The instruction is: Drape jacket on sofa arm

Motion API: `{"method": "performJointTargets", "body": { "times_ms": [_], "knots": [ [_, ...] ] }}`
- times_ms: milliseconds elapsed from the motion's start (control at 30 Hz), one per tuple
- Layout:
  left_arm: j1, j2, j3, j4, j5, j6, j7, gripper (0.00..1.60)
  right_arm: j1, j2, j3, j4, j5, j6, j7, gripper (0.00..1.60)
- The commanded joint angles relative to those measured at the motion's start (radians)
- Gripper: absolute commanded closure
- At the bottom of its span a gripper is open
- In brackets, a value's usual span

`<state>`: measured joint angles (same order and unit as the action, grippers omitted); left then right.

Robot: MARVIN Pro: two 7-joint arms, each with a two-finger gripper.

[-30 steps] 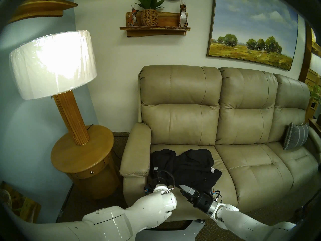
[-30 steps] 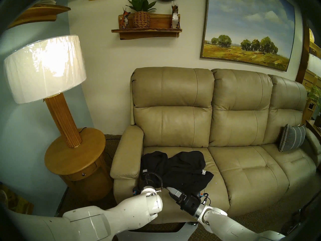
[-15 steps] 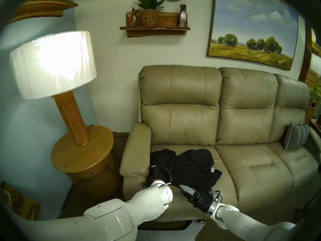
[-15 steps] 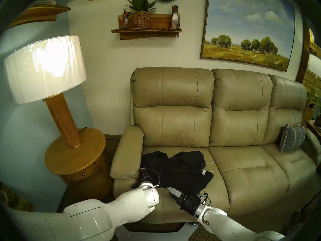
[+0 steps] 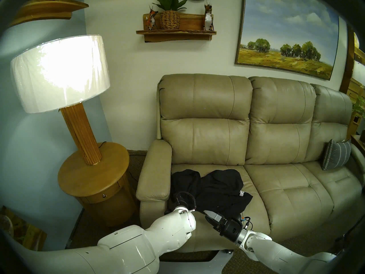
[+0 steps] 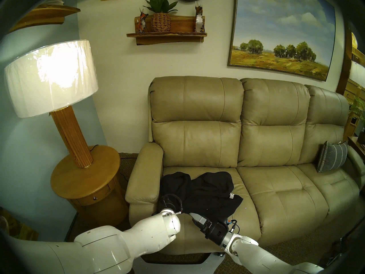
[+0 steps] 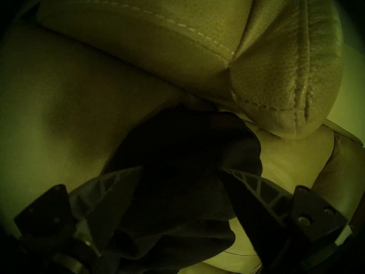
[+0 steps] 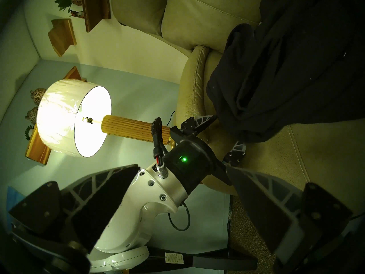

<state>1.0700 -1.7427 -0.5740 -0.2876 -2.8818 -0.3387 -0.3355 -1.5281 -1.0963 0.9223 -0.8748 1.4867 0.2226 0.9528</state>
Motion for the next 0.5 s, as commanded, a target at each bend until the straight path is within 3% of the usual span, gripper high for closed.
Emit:
{"method": "performJointTargets", "body": {
  "times_ms": [0, 67, 200, 267, 300, 467],
  "knots": [
    [-0.017, -0.020, -0.008, 0.002, 0.002, 0.047, 0.011, 0.38, 0.006, -0.003, 0.002, -0.008, 0.001, 0.001, 0.005, 0.00],
    [-0.018, -0.023, -0.009, 0.007, 0.002, 0.058, 0.018, 0.51, 0.006, -0.004, 0.002, -0.008, 0.000, 0.001, 0.005, 0.00],
    [-0.023, -0.030, -0.006, 0.018, 0.004, 0.065, 0.024, 0.96, 0.005, -0.004, 0.003, -0.007, -0.001, 0.001, 0.005, 0.00],
    [-0.032, -0.034, -0.004, 0.020, 0.008, 0.078, 0.026, 1.26, 0.005, -0.005, 0.004, -0.007, -0.002, 0.001, 0.005, 0.00],
    [-0.039, -0.037, -0.001, 0.020, 0.012, 0.078, 0.025, 1.60, 0.005, -0.005, 0.004, -0.007, -0.002, 0.002, 0.005, 0.00],
    [-0.098, -0.048, 0.022, 0.013, 0.040, 0.081, -0.005, 1.60, 0.005, -0.005, 0.006, -0.009, -0.003, 0.003, 0.008, 0.00]
  ]
}}
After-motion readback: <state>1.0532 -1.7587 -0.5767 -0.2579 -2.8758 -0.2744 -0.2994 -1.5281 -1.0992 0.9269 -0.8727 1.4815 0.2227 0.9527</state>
